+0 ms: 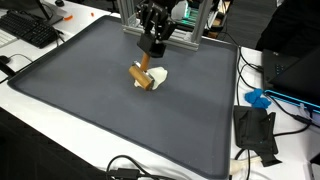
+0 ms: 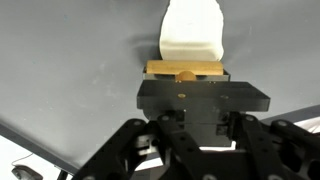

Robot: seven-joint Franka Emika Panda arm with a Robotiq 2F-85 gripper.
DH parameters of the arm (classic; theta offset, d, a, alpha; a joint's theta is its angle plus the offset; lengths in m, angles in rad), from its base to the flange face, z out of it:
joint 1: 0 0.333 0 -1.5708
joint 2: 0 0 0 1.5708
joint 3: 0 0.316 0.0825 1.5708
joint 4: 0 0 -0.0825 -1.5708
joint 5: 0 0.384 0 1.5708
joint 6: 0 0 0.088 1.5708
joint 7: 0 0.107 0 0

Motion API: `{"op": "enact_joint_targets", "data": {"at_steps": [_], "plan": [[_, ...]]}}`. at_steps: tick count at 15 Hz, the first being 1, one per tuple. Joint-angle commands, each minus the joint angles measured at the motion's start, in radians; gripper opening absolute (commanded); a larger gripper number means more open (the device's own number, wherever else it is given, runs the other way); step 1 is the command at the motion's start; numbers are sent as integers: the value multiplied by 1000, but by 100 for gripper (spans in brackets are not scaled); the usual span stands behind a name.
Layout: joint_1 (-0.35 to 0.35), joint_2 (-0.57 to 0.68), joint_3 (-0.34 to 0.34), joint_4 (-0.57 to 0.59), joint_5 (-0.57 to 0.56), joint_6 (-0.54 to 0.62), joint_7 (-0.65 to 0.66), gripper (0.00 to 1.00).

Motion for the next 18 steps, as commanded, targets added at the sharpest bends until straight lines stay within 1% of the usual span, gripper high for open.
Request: {"op": "enact_joint_targets", "data": {"at_steps": [1,2,5,7,10,14,18], "plan": [[2,50,-7,-16,38,13,-27,22],[3,46,-5,-20,46,1,-48,22],[-8,28,21,-43,197,-20,-220,22],[-12,10,25,-48,286,-46,-327,22],[-9,-12,26,-42,380,-117,-445,22],[-4,-36,36,-32,442,-232,-535,22],[0,-53,46,-25,443,-300,-556,22]]}}
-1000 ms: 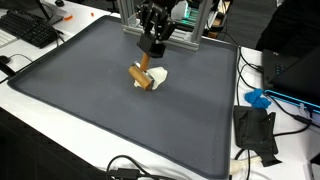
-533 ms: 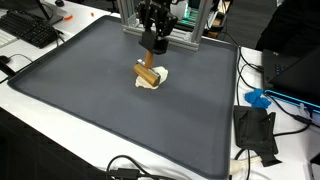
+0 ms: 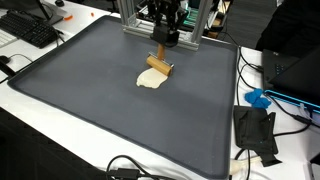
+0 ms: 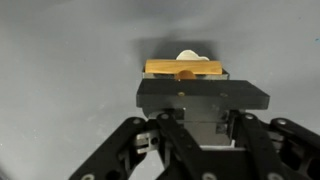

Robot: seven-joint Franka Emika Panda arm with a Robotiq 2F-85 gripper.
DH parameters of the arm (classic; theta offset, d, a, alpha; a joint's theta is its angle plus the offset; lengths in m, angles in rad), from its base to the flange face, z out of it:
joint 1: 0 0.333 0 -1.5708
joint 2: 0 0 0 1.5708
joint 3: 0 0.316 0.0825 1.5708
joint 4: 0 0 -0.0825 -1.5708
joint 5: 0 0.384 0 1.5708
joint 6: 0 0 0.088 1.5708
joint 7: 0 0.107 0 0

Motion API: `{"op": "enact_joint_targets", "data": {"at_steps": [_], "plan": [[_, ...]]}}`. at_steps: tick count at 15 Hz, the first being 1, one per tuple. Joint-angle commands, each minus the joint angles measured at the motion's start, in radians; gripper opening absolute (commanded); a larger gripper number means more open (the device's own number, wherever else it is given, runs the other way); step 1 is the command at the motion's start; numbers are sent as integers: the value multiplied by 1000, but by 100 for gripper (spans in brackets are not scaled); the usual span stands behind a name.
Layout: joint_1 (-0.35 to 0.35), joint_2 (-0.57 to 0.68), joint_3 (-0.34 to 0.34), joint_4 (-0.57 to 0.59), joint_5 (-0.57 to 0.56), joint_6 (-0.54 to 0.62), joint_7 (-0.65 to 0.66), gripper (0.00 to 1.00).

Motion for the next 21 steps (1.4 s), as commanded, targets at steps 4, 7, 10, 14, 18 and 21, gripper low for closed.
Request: {"op": "enact_joint_targets", "data": {"at_steps": [4,7,10,14,18,21], "plan": [[0,-13,11,-23,1,-44,-43,22],[-1,-41,9,-23,-4,-52,-59,22],[-3,-75,9,-29,-16,-78,-58,22],[-7,-132,15,-39,-10,-115,-59,22],[-10,-219,28,-58,-17,-162,-64,22],[-14,-302,40,-84,-1,-206,-83,22]]}}
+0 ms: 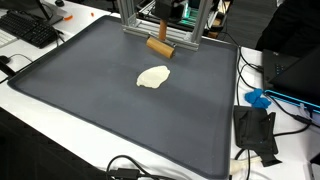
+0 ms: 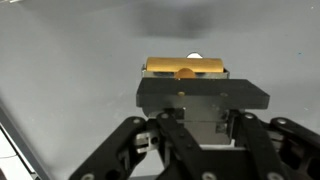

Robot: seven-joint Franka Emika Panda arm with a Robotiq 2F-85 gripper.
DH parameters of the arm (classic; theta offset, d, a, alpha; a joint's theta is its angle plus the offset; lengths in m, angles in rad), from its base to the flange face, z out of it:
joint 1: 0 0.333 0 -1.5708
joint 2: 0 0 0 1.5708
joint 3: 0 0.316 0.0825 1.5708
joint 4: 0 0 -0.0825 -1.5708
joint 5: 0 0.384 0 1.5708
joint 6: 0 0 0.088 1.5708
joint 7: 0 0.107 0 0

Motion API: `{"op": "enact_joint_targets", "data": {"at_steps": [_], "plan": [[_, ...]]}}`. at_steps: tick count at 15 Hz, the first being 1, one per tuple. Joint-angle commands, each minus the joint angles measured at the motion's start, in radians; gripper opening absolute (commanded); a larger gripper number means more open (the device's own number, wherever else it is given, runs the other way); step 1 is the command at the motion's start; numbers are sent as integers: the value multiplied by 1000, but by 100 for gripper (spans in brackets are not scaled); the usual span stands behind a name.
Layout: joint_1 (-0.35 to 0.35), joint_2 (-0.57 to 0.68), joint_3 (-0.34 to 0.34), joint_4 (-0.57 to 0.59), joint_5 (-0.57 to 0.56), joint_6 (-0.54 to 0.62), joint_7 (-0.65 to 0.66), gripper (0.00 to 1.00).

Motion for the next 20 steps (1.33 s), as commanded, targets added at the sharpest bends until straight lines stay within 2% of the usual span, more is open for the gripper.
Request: {"op": "enact_joint_targets", "data": {"at_steps": [1,11,20], "plan": [[-13,-143,22,-73,13,-54,-41,22],[-6,-387,30,-206,71,-129,-195,22],[7,-515,25,-238,194,-271,-282,22]]}}
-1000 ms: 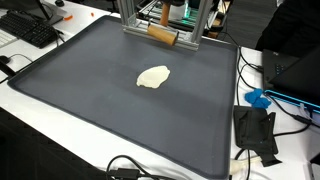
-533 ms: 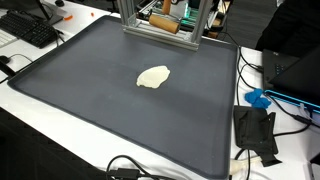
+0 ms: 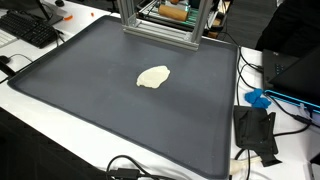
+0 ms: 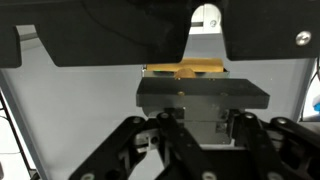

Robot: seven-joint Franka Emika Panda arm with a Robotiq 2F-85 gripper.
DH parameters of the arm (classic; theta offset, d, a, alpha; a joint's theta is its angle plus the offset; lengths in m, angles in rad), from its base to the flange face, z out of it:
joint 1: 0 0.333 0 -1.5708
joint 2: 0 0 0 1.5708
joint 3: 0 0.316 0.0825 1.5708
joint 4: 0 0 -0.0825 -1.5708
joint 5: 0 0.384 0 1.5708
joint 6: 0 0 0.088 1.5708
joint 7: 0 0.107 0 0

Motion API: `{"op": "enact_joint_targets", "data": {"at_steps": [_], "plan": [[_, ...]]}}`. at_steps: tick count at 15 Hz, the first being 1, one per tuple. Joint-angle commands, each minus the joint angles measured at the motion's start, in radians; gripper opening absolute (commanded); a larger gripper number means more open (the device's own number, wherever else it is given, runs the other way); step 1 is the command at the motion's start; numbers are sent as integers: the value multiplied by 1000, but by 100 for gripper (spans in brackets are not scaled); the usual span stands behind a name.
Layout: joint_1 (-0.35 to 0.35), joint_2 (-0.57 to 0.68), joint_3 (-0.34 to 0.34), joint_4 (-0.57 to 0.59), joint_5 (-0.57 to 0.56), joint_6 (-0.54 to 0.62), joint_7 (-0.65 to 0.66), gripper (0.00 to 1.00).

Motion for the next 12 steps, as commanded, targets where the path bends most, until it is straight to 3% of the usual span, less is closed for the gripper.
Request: {"op": "enact_joint_targets", "data": {"at_steps": [1,12], "plan": [[5,-75,3,-36,50,-40,-40,22],[20,-153,29,-116,74,-52,-45,22]]}}
